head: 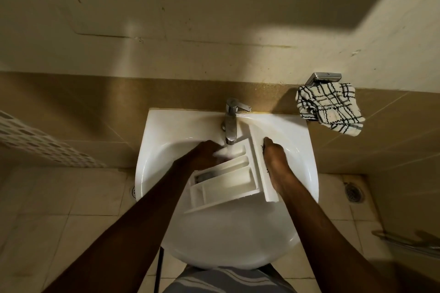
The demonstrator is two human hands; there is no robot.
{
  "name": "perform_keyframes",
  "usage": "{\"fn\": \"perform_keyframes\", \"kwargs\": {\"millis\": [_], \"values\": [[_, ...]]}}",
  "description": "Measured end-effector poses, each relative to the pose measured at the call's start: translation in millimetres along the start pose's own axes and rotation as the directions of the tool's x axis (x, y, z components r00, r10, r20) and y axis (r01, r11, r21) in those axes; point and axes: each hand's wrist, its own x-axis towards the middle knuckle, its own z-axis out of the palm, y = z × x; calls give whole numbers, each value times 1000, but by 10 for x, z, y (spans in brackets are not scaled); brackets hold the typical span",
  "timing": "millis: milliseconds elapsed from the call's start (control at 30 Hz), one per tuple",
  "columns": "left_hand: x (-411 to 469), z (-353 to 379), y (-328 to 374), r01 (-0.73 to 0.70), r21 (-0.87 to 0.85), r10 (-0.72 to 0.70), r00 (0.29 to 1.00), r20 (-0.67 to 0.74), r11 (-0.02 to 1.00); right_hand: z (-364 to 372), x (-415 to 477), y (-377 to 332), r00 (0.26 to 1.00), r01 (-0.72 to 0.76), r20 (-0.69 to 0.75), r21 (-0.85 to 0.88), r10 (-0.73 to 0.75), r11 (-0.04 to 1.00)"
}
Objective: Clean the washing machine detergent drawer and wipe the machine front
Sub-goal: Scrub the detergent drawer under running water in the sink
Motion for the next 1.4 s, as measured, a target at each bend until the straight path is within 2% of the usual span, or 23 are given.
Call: {"fn": "perform_keyframes", "kwargs": {"millis": [133,300,367,467,533,567,700,833,933,1067,1167,1300,1400], "values": [[2,69,168,-7,-116,-4,996,-94,993,143,-20,1,1000,-6,-3,17,6,1000],[-138,45,-215,-2,-91,-9,992,-122,996,-68,55,-7,1000,-27,7,28,27,999],[-180,73,-223,-36,-129,8,978,-207,991,-53,76,-51,999,-30,13,3,30,1000],[-244,152,-144,-96,-283,-49,884,-464,954,89,91,-186,1000,-11,8,-28,12,1000],[-270,219,-58,-134,-299,-67,814,-577,945,193,111,-270,1000,-20,3,-47,20,999],[-276,244,3,-154,-308,-55,814,-578,939,231,120,-302,1000,-23,4,-53,23,998],[-227,248,183,-133,-409,-60,902,-428,903,308,150,-380,999,-42,10,-46,43,998],[-160,267,245,-156,-506,-105,888,-449,848,312,177,-394,999,-53,1,-32,53,998],[-220,227,-5,-129,-415,-82,887,-454,901,321,180,-377,998,-59,11,-34,59,998],[-230,75,-84,-101,-202,38,955,-295,974,318,186,-354,999,-39,-9,-44,39,998],[-167,52,225,-137,-259,25,919,-393,956,320,179,-368,1000,-27,-7,-46,27,999],[-162,185,227,-151,-452,-49,915,-401,879,314,228,-344,1000,-28,-3,-38,28,999],[-193,176,-7,-114,-374,-44,920,-389,920,312,228,-323,1000,-26,-11,-50,25,998]]}}
